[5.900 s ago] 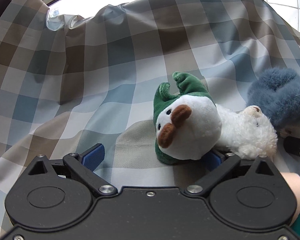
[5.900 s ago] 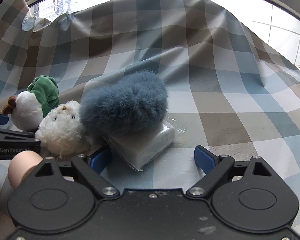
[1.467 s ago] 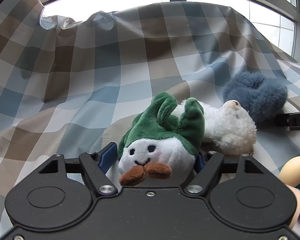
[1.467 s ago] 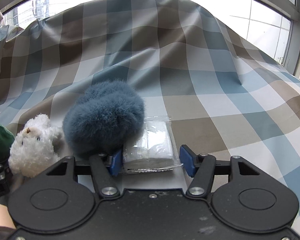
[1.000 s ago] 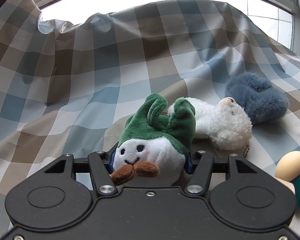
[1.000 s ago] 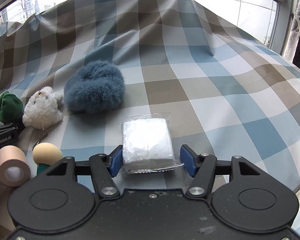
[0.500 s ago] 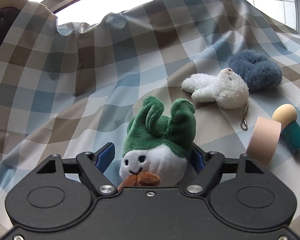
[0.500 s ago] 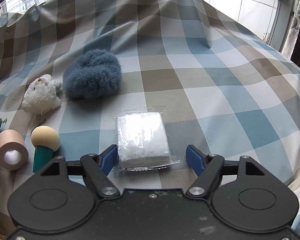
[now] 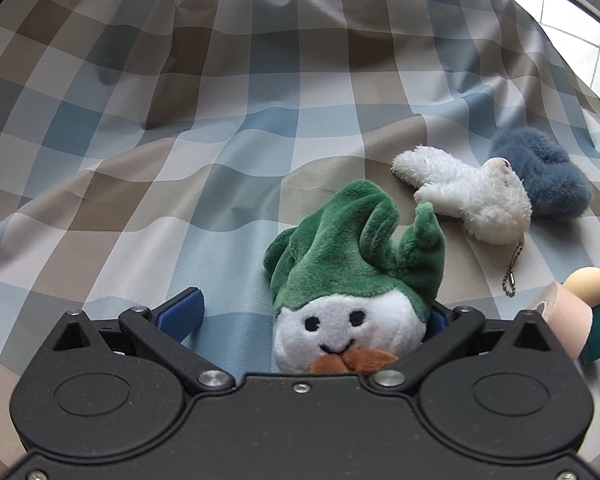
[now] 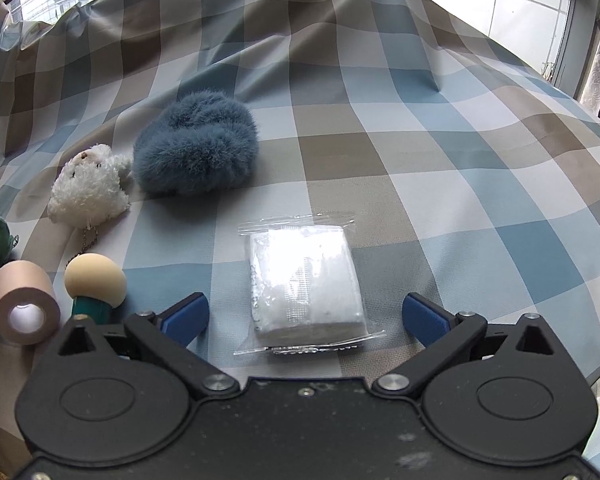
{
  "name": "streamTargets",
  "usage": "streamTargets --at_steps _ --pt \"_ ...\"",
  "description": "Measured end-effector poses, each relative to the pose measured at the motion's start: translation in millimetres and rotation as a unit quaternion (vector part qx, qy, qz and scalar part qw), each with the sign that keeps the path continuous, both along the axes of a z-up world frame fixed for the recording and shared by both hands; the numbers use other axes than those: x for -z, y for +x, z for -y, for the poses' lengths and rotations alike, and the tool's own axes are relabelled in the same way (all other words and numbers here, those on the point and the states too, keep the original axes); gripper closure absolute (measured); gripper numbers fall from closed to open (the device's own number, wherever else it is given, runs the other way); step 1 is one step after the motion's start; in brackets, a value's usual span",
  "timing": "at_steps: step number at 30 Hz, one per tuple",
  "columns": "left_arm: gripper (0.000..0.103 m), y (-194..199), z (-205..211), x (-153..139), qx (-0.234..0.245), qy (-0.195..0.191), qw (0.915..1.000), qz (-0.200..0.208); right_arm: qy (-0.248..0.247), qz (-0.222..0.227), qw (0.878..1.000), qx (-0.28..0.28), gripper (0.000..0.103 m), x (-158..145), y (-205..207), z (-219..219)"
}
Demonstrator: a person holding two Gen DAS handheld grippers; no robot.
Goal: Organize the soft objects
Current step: 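Close the right tool on the wrapped white gauze pack, then carry the snowman and gauze pack over the basket with both tools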
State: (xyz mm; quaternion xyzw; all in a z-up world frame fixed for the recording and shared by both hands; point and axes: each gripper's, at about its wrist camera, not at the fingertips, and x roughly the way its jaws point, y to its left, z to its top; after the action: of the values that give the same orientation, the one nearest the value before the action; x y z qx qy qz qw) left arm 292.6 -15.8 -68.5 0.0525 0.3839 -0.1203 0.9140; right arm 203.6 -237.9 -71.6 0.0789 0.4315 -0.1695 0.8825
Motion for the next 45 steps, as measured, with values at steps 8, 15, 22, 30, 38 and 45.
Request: streamTargets --at_steps 8,15,22,30,38,45 --pt "0.002 -0.5 1.5 2.7 -0.004 -0.002 1.0000 0.005 -0.005 -0.009 1.000 -0.008 0.000 1.1 2.1 -0.7" --pt "0.006 11.1 4.5 -2.9 0.000 0.009 0.9993 -0.035 -0.006 -0.009 1.000 -0.008 0.000 1.7 2.6 -2.1" --pt "0.044 17.6 12.7 -16.1 0.003 0.012 0.9974 -0.071 -0.001 -0.022 1.000 -0.011 0.000 -0.2 7.0 0.7" --pt "0.050 22.4 14.3 -23.9 -0.014 0.011 0.9940 -0.108 0.010 -0.046 0.999 -0.024 0.012 -8.0 14.8 6.1" --pt "0.050 2.1 8.8 -31.2 -0.012 -0.015 0.9879 -0.154 0.027 -0.059 0.997 -0.041 0.054 -24.1 15.1 9.5" --pt "0.050 -27.2 3.4 -51.7 -0.009 -0.028 0.9887 -0.147 0.036 -0.028 0.999 -0.026 0.054 -52.2 -4.6 10.4"
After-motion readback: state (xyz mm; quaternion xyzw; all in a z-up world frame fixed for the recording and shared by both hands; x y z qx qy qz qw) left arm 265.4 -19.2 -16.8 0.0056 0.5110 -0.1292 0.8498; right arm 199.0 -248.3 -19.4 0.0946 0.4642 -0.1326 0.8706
